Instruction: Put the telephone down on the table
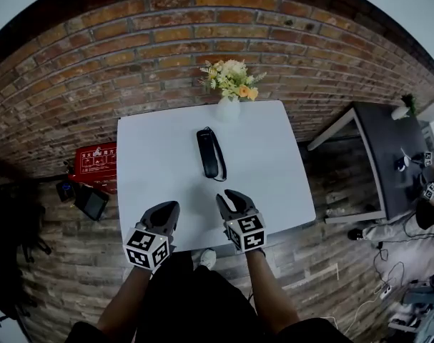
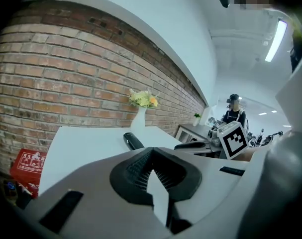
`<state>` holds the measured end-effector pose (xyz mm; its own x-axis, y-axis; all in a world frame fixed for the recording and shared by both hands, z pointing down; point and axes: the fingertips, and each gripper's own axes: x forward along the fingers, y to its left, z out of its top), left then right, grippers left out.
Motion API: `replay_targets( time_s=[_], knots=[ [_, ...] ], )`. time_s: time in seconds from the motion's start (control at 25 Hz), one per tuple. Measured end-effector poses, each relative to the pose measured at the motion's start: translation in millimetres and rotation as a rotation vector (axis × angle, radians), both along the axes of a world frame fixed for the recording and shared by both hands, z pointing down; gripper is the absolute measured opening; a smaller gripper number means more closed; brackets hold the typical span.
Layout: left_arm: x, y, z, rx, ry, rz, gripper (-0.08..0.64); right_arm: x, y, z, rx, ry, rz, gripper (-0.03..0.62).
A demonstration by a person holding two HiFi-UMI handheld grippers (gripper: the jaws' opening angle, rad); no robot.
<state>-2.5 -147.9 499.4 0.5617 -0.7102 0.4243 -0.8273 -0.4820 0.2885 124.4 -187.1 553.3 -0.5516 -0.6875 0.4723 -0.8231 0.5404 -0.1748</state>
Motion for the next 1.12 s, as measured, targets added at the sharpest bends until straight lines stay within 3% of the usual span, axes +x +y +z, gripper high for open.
replay_targets(
  time_s=[0.24,0.64,1.12],
  knots=[
    [15,24,-30,0.034,0.083,0.005,0.014,19,37,-33,0.053,-0.052,-0.02,0.062],
    [-7,25,-66,0.144,0.043,0.013,0.014,40,77,-115,0.18,-0.166,0.017,0.021],
    [-49,12,-72,0.156,0.042,0.06,0.014,27,87,-151,0.247,-0.203,0.116,0.021]
  ],
)
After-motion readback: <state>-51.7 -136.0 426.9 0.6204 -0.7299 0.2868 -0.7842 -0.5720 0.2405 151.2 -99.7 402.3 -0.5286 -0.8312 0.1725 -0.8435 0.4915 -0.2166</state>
